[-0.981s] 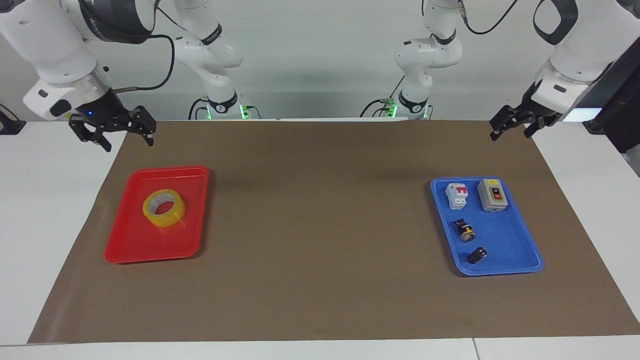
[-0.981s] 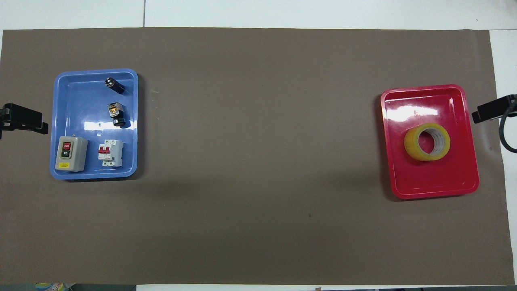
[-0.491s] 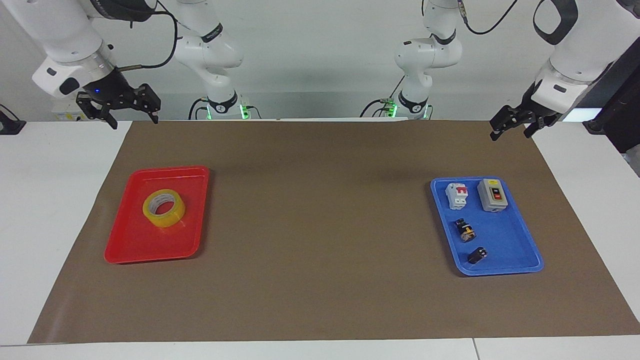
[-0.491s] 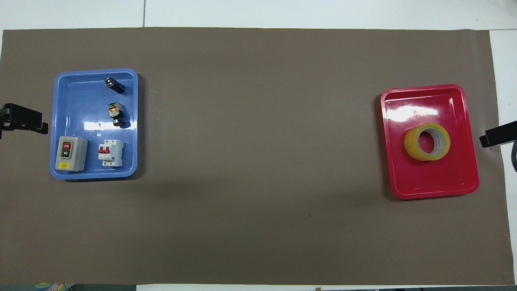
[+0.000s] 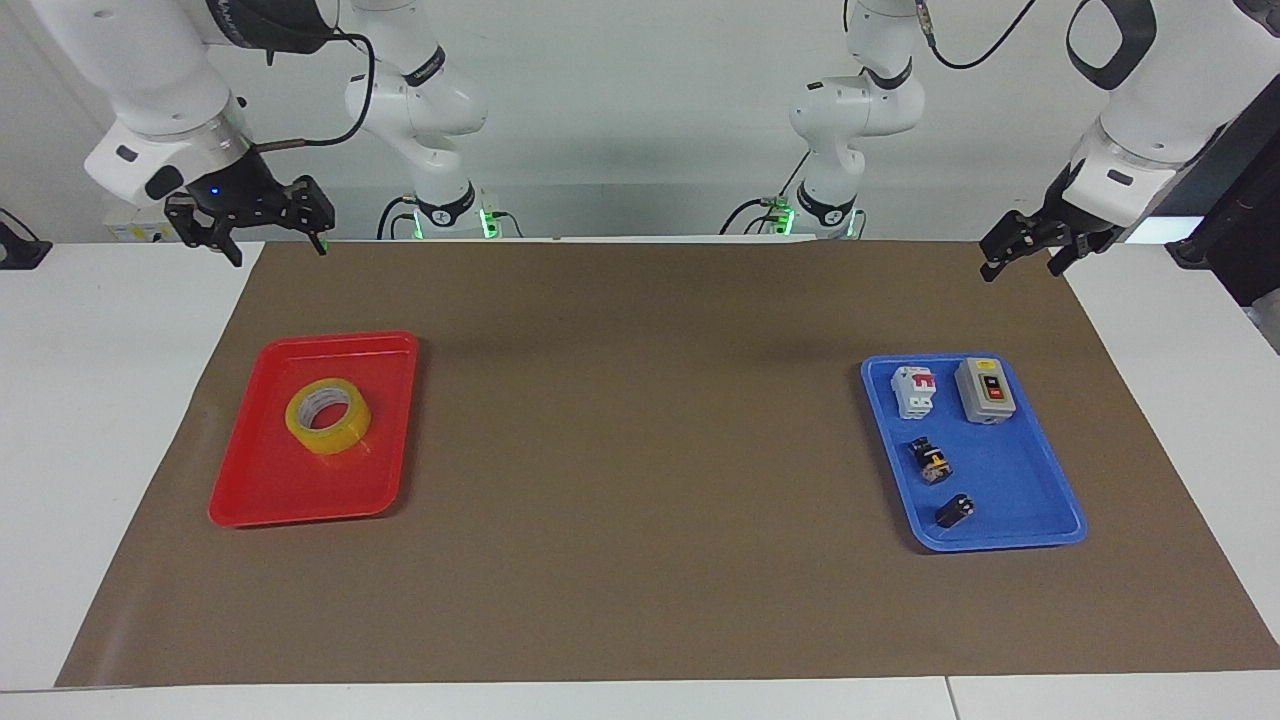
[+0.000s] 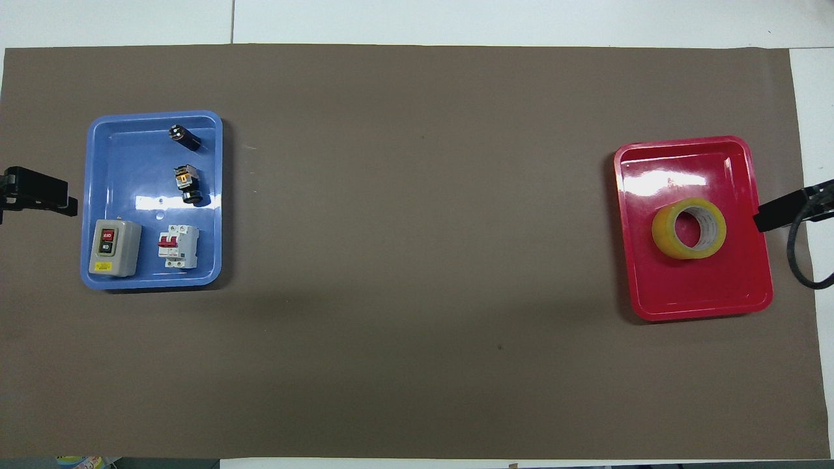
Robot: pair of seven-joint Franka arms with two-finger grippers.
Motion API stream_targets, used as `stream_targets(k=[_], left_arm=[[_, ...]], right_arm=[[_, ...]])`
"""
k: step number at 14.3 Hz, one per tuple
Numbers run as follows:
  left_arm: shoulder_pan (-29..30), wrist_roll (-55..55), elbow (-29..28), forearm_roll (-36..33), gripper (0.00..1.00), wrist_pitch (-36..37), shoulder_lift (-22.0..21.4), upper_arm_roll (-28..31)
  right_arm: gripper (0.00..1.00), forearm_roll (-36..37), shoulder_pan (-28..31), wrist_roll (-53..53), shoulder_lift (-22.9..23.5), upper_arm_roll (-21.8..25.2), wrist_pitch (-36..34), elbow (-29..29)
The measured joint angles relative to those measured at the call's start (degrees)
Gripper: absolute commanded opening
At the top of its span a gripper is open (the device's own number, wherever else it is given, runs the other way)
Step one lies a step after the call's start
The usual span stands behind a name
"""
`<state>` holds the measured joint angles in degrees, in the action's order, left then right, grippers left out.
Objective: Place and move tape with both arms
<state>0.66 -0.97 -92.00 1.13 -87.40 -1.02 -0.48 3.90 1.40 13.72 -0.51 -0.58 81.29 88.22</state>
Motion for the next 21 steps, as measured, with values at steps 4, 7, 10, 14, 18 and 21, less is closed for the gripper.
stream_targets(k=[4, 7, 10, 14, 18, 21], left_arm=[[0.0, 0.0, 0.0, 0.0, 1.00, 0.0, 0.0, 0.0], [0.0, 0.0, 0.0, 0.0, 1.00, 0.0, 0.0, 0.0], [0.0, 0.0, 0.0, 0.0, 1.00, 0.0, 0.0, 0.0], [0.0, 0.0, 0.0, 0.0, 1.00, 0.0, 0.0, 0.0], [0.0, 0.0, 0.0, 0.0, 1.00, 0.0, 0.0, 0.0], [0.0, 0.0, 0.0, 0.0, 1.00, 0.0, 0.0, 0.0]], right_arm=[[1.00, 0.0, 2.3, -0.2, 0.0, 0.4, 0.0, -0.1], [1.00, 0.0, 2.4, -0.2, 0.0, 0.3, 0.0, -0.2], [1.00, 0.0, 2.4, -0.2, 0.0, 0.2, 0.0, -0.3], [1.00, -1.0, 2.5, -0.8, 0.1, 0.6, 0.6, -0.3], [1.00, -2.8, 2.5, -1.4, 0.1, 1.7, 0.8, -0.3], [1.00, -2.8, 2.4, -1.4, 0.1, 1.7, 0.9, -0.3]])
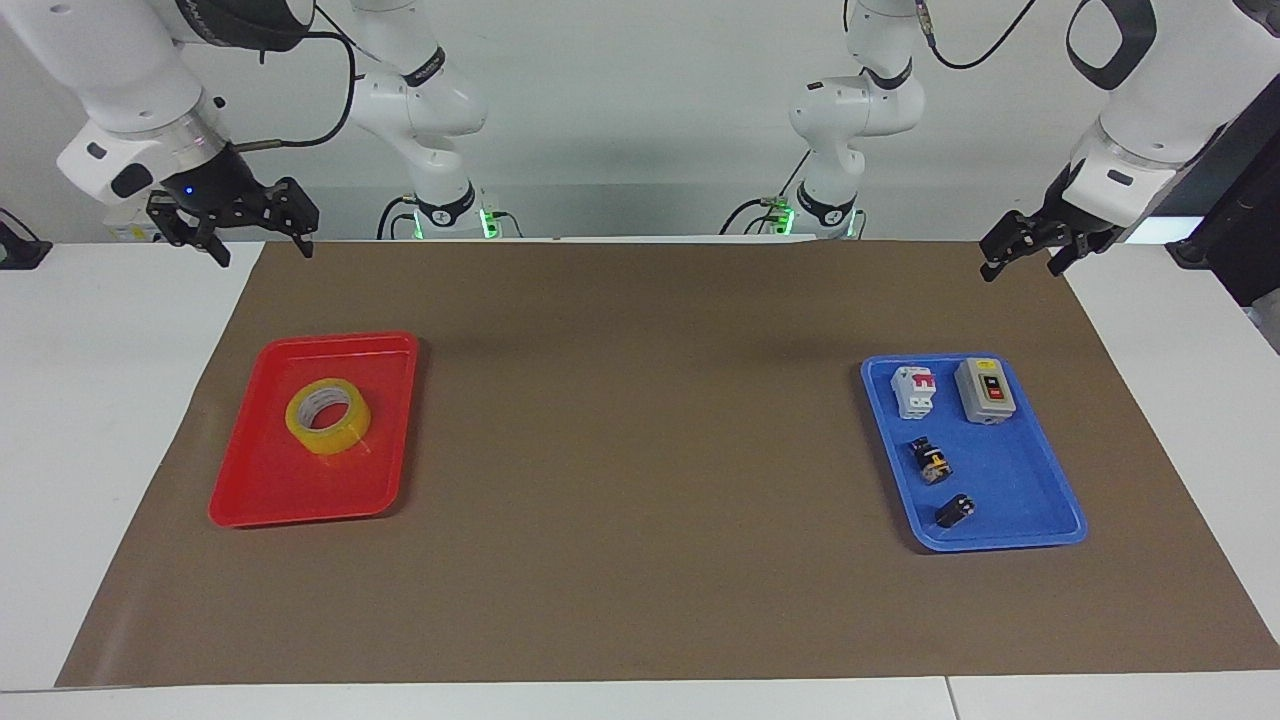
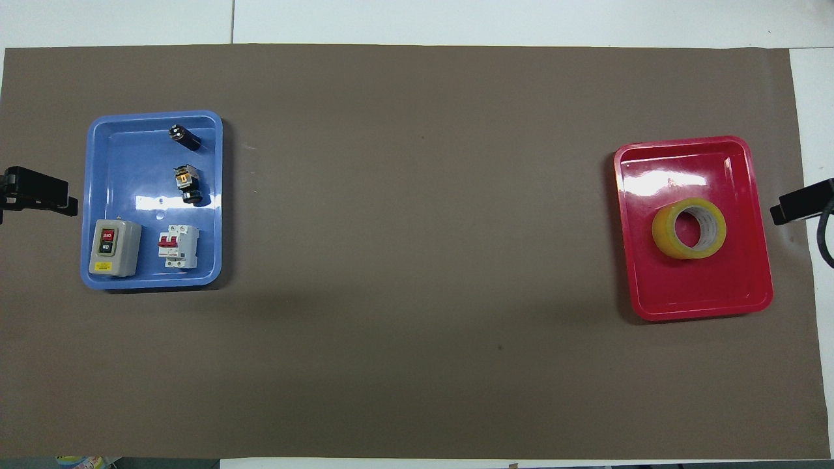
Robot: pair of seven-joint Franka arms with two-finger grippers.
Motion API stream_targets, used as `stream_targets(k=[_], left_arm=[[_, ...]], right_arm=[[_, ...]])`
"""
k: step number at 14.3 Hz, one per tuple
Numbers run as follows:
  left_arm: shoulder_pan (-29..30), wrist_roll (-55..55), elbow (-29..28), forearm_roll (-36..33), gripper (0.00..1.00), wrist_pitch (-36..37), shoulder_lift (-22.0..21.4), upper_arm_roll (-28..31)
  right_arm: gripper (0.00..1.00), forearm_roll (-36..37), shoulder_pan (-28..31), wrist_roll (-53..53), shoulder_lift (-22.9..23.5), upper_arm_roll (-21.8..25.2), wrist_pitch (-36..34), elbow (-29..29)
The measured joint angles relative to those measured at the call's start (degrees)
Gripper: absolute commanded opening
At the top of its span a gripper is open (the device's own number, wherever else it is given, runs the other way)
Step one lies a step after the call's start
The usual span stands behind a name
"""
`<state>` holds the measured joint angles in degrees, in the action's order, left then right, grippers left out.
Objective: Place and move tape with both arms
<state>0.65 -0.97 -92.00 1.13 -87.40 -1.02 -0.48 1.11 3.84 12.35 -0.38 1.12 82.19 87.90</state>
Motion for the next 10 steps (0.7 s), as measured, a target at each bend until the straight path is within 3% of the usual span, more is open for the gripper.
stream_targets(k=[10], left_arm=[[0.0, 0.0, 0.0, 0.0, 1.00, 0.0, 0.0, 0.0]], right_arm=[[1.00, 0.0, -0.3, 0.0, 0.1, 0.0, 0.7, 0.1]])
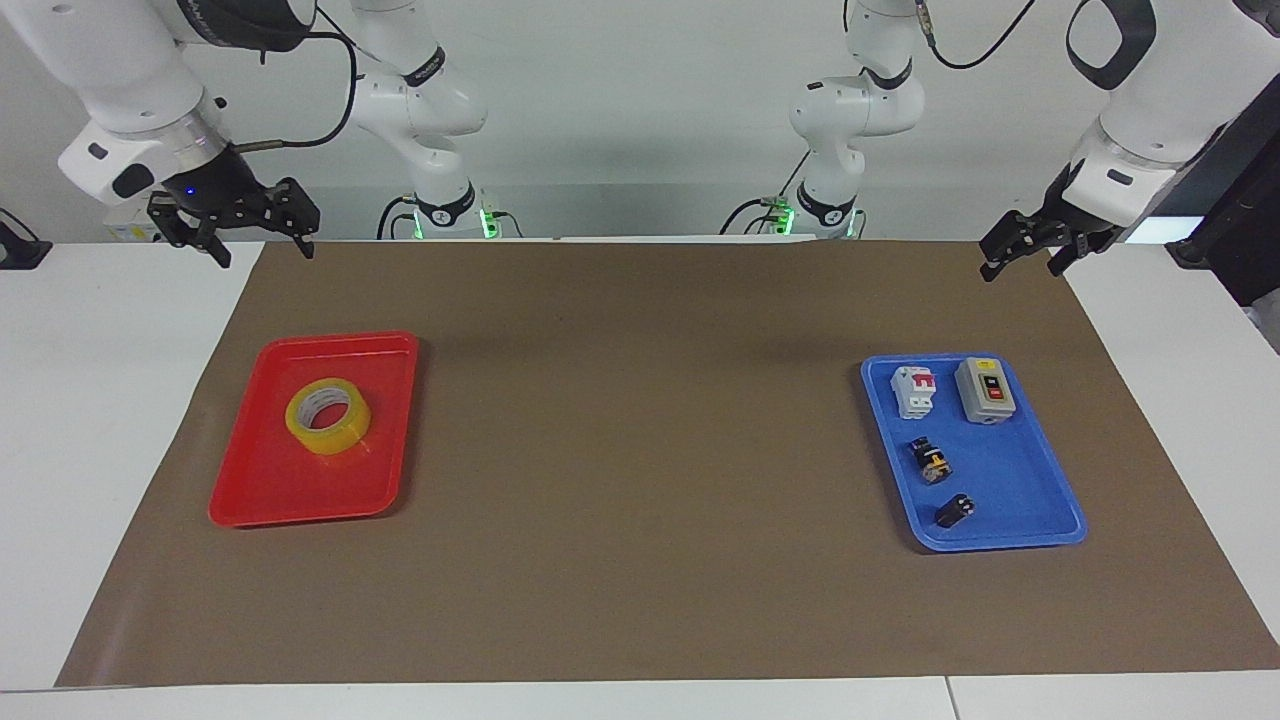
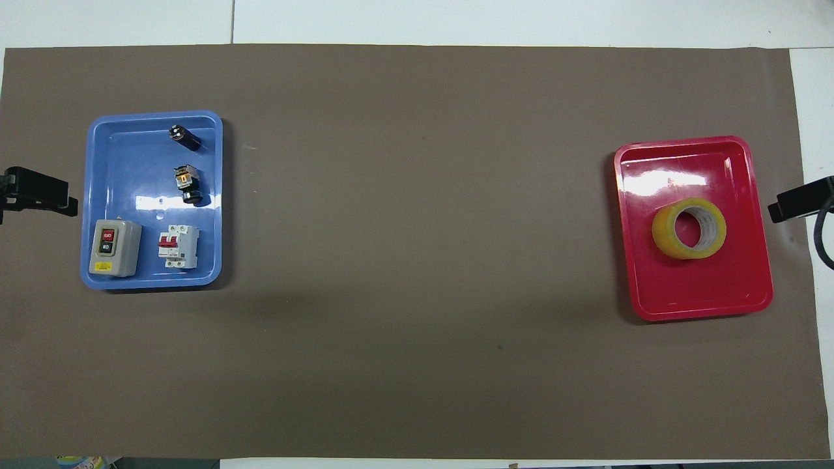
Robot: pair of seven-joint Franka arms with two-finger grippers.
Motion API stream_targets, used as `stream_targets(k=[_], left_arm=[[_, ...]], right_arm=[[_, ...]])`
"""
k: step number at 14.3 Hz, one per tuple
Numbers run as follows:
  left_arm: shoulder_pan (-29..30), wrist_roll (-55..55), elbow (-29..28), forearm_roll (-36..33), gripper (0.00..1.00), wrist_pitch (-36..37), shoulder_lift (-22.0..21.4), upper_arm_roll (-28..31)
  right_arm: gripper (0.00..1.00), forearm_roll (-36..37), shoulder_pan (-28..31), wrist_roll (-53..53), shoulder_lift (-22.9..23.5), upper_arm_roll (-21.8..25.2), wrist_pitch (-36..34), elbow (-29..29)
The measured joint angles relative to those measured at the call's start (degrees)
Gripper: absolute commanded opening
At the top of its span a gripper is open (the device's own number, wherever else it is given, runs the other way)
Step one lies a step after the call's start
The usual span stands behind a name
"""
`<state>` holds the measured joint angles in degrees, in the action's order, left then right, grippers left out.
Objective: Place and move tape with both arms
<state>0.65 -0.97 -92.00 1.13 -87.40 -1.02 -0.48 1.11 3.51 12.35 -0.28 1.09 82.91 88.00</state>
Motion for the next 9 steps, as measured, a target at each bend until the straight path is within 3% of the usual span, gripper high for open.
stream_targets(k=[9], left_arm=[[0.0, 0.0, 0.0, 0.0, 1.00, 0.0, 0.0, 0.0]], right_arm=[[1.00, -0.4, -0.2, 0.0, 0.0, -0.4, 0.2, 0.6]])
